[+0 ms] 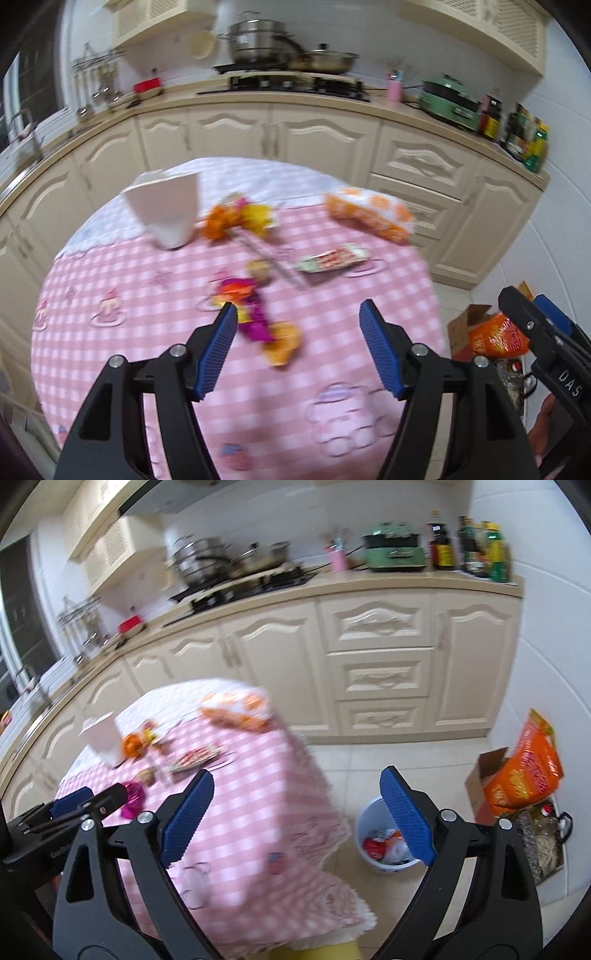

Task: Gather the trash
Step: 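Move both tools back over the table toward the candy wrappers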

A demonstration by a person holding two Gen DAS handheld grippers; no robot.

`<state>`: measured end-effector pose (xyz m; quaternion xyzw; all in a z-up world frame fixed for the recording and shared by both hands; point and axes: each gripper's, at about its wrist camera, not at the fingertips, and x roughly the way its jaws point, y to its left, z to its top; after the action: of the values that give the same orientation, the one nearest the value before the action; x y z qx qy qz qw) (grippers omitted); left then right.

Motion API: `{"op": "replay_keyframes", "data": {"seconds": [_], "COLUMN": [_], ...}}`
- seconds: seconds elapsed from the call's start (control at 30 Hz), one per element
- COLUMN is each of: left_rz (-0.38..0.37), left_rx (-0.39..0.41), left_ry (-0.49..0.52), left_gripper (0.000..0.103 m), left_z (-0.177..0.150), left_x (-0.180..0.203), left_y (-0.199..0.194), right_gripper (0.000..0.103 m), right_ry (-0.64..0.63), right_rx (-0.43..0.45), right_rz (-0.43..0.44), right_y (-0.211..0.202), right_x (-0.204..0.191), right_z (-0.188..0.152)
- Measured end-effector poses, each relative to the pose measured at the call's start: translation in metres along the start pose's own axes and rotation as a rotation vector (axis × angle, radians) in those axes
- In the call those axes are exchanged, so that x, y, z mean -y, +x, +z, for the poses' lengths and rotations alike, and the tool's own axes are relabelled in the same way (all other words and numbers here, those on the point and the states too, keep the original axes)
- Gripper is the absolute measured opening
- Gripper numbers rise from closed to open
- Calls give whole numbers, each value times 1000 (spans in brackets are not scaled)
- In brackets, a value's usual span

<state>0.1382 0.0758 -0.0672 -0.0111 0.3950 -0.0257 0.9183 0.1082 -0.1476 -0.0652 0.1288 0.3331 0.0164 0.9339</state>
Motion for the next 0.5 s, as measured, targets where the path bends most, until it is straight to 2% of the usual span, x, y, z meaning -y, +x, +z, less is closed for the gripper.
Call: {"op": "replay_keyframes", "data": {"seconds": [0.2, 0.5], "left_rz": [48, 93], "left_rx": [-25, -80], "left_ry": [-71, -158], "left_gripper": [67, 67], "left_z": [-8, -26], "left_x": [-54, -112], "left_y": [5, 20], "right_gripper": [90, 90], "right_ry": [-107, -252], "right_rx": [-91, -210], "right_rz": [76, 155], "right_y": [29, 67], "right_x": [-52, -114], "right_z": [-8, -32]}}
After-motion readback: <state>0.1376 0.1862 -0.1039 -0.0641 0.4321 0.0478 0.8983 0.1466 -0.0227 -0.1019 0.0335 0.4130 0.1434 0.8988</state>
